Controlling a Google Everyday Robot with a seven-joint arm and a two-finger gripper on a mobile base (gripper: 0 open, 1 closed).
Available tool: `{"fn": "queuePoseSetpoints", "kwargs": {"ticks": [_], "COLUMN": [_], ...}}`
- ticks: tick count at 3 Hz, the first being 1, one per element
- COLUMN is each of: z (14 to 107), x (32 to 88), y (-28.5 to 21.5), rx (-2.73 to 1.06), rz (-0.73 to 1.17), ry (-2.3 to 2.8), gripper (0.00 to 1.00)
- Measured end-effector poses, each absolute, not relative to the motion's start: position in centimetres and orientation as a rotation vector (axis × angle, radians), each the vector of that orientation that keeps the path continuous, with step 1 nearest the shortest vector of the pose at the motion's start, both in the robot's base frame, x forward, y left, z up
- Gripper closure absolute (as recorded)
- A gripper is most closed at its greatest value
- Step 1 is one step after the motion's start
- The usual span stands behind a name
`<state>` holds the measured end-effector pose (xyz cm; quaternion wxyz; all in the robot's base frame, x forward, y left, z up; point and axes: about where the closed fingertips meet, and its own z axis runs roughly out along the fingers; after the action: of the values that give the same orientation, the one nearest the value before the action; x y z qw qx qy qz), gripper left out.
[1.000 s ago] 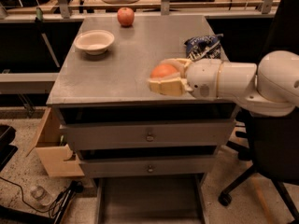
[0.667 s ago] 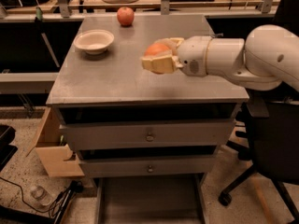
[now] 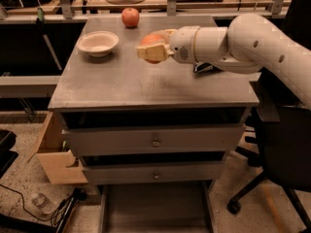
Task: Pick orange from bottom drawer and place on counter
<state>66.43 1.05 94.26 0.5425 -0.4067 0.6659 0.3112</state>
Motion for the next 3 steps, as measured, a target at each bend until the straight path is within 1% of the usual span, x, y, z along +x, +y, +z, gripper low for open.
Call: {"fn": "queuePoseSetpoints", "kwargs": {"ticks": [1, 2, 3], "z": [92.6, 91.3, 90.1], "x": [68.9, 70.3, 70.8], "y": [2.7, 4.8, 6.6], "rx": [-0.971, -1.005, -1.046], "rz": [0.792, 0.841, 0.849], "ry": [1.577, 1.574, 1.586], "gripper": [1.00, 1.00, 1.00]}}
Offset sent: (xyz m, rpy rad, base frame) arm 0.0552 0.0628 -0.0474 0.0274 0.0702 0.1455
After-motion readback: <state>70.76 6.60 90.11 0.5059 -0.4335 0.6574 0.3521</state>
